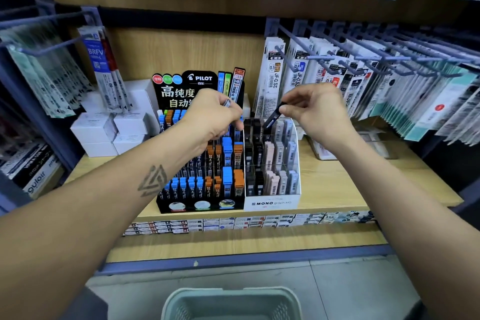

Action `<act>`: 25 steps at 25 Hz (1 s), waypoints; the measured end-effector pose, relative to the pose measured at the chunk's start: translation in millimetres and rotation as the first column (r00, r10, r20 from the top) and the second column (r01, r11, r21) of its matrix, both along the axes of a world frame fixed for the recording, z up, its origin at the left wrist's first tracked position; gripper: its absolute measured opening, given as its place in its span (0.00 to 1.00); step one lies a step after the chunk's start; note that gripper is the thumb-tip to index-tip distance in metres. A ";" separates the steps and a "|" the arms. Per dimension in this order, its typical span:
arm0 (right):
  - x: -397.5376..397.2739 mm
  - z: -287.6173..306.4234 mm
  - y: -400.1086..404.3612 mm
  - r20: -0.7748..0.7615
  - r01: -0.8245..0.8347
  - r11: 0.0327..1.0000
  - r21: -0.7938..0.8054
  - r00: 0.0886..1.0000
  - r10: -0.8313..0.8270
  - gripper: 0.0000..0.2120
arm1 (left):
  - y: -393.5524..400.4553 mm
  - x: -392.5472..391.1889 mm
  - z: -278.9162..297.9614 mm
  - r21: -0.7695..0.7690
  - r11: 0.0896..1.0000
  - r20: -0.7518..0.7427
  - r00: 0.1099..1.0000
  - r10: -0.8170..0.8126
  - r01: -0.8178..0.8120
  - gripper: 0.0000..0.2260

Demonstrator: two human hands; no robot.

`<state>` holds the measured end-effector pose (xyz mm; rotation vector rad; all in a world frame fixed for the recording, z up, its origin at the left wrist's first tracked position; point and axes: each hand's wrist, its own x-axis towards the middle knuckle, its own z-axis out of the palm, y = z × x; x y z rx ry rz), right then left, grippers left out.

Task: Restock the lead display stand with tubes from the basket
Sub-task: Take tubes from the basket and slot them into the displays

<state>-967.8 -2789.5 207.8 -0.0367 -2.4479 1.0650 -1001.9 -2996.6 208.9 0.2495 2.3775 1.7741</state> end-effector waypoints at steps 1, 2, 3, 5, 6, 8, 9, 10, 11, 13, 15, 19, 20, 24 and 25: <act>-2.2 -4.1 -3.8 0.010 -0.003 0.999 0.038 1.000 0.002 0.06 | 0.1 -0.2 -0.4 0.007 1.000 0.006 1.000 0.002 -0.002 0.06; -5.5 -8.7 -8.6 0.014 -0.010 0.998 0.063 1.000 0.009 0.06 | 0.1 -0.6 -0.9 0.012 1.000 0.012 1.000 0.002 -0.002 0.06; -9.3 -13.1 -14.1 0.010 -0.017 0.996 0.089 1.000 0.016 0.06 | -0.4 -0.7 -1.2 0.014 1.000 0.016 1.000 0.003 -0.003 0.05; -16.5 -18.9 -23.8 -0.011 -0.024 0.988 0.150 1.000 0.026 0.06 | -1.5 -1.8 -2.2 0.012 1.000 0.026 1.000 0.007 -0.007 0.05; -19.2 -20.3 -27.5 -0.023 -0.026 0.986 0.165 0.999 0.030 0.06 | -2.6 -2.3 -2.5 0.012 1.000 0.031 0.999 0.011 -0.011 0.05; -23.1 -21.4 -32.7 -0.048 -0.026 0.984 0.176 0.998 0.035 0.06 | -4.6 -2.7 -3.1 0.019 1.000 0.041 0.999 0.013 -0.014 0.04; -24.2 -21.4 -34.9 -0.055 -0.026 0.982 0.186 0.998 0.037 0.07 | -5.6 -2.6 -3.5 0.026 1.000 0.045 0.999 0.012 -0.013 0.04; -24.9 -21.0 -37.5 -0.052 -0.027 0.981 0.192 0.998 0.038 0.07 | -7.0 -2.5 -3.8 0.029 1.000 0.048 0.999 0.011 -0.013 0.04; -25.5 -19.8 -39.5 -0.038 -0.030 0.980 0.196 0.999 0.038 0.07 | -8.4 -2.2 -3.9 0.029 1.000 0.049 0.999 0.010 -0.012 0.04; -25.6 -12.1 -39.5 0.012 -0.041 0.983 0.180 0.999 0.039 0.06 | -11.1 -1.6 -4.0 0.021 1.000 0.049 0.999 0.009 -0.010 0.05; -24.6 -1.4 -29.7 0.077 -0.053 0.992 0.116 0.996 0.044 0.06 | -13.0 -1.3 -3.8 0.009 1.000 0.051 0.999 0.004 -0.005 0.05; -19.4 1.8 -9.0 0.143 -0.033 0.985 0.169 0.990 0.009 0.06 | -12.6 0.1 -3.6 -0.004 1.000 0.060 0.998 -0.011 0.011 0.04; -18.7 -1.3 -8.2 0.131 -0.015 0.977 0.214 0.991 -0.013 0.06 | -11.3 0.9 -3.6 -0.004 1.000 0.061 0.998 -0.017 0.018 0.04; -19.4 -5.6 -7.2 0.048 0.026 0.974 0.223 0.998 -0.038 0.05 | -4.7 3.7 -4.2 0.003 1.000 0.060 0.998 -0.031 0.031 0.05; -19.5 -4.4 -6.2 0.038 0.030 0.978 0.205 0.999 -0.039 0.04 | -3.5 4.0 -4.6 0.005 0.999 0.061 0.998 -0.033 0.032 0.05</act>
